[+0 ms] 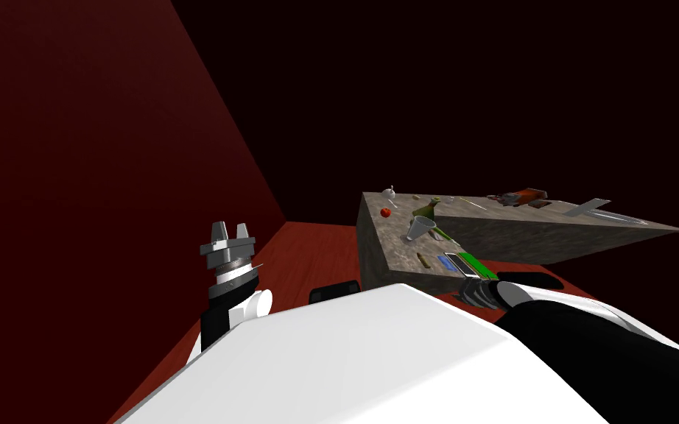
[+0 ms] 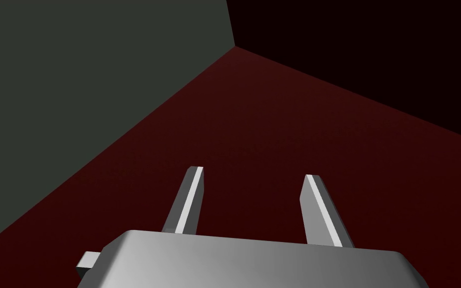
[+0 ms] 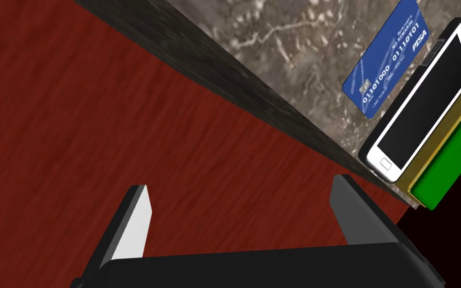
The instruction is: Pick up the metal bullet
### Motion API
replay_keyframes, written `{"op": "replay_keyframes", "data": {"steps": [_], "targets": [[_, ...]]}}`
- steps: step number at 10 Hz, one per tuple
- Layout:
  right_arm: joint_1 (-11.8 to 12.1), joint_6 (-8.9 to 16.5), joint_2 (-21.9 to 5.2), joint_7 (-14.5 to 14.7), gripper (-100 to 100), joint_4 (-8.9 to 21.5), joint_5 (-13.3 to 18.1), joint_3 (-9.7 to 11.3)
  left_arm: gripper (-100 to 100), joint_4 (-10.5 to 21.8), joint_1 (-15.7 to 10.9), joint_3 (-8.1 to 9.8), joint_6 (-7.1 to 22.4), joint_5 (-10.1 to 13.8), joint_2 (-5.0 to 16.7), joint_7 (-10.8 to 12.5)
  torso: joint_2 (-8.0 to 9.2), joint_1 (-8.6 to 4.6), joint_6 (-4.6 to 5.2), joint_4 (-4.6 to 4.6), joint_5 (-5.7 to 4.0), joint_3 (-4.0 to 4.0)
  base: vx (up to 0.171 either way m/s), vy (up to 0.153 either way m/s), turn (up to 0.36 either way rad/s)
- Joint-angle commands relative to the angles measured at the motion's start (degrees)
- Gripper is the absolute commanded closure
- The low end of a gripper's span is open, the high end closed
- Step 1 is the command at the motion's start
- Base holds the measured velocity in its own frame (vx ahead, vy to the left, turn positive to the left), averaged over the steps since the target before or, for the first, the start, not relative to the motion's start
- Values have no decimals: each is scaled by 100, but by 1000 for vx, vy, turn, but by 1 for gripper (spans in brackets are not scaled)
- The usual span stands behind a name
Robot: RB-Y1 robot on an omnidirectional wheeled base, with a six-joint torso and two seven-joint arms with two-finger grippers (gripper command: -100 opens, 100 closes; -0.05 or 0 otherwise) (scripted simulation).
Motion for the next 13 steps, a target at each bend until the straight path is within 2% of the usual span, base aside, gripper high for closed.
{"op": "replay_keyframes", "data": {"steps": [1, 2, 3, 4, 5, 6, 7, 8, 9, 10, 12, 13], "targets": [[47, 286, -14, -286, -100, 126, -266, -144, 0, 0, 0, 0, 0, 0, 0, 0, 0, 0, 0, 0, 0, 0, 130, 1, 14], [47, 457, -14, -295, -100, 126, -266, -144, 0, 0, 0, 0, 0, 0, 0, 0, -2, 0, 0, 1, 0, 0, 120, 2, 5], [89, 621, -14, -521, -100, 254, -501, -264, 0, 0, 0, 0, 0, 0, 0, 0, 2, -1, 0, 1, -1, 2, 156, -3, 9], [89, 754, -14, -521, -100, 254, -501, -264, 0, 0, 0, 0, 0, 0, 0, 0, -9, -3, -1, -1, -1, -4, 135, -1, 11], [127, 956, -6, -739, -100, 379, -727, -376, 0, 0, 0, 0, 0, 0, 0, 0, -4, -1, 0, -1, -1, -2, 141, 13, 16], [127, 1032, -6, -739, -100, 379, -727, -376, 0, 0, 0, 0, 0, 0, 0, 0, -6, 3, 0, 0, 0, -2, 116, -6, 4], [160, 1239, 9, -946, -100, 499, -941, -481, 0, 0, 0, 0, 0, 0, 0, 0, 3, -3, 0, 0, 0, 1, 138, -37, 15], [160, 1291, 9, -946, -100, 499, -941, -481, 0, 0, 0, 0, 0, 0, 0, 0, -2, -12, 0, 0, -3, 0, 115, -23, 11], [188, 1500, 29, -1142, -100, 613, -1143, -578, 0, 0, 0, 0, 0, 0, 0, 0, 4, -10, -1, 1, -3, 2, 158, 1, 21], [188, 1528, 29, -1142, -100, 613, -1143, -578, 0, 0, 0, 0, 0, 0, 0, 0, -8, -2, -1, -1, -1, -3, 120, 2, 8], [232, 1881, 82, -1490, -100, 817, -1499, -747, 0, 0, 0, 0, 0, 0, 0, 0, 5, -6, 0, 2, -1, 3, 144, -20, 21], [232, 1934, 82, -1490, -100, 817, -1499, -747, 0, 0, 0, 0, 0, 0, 0, 0, -11, -8, -1, -2, -2, -6, 138, -32, 12]]}}
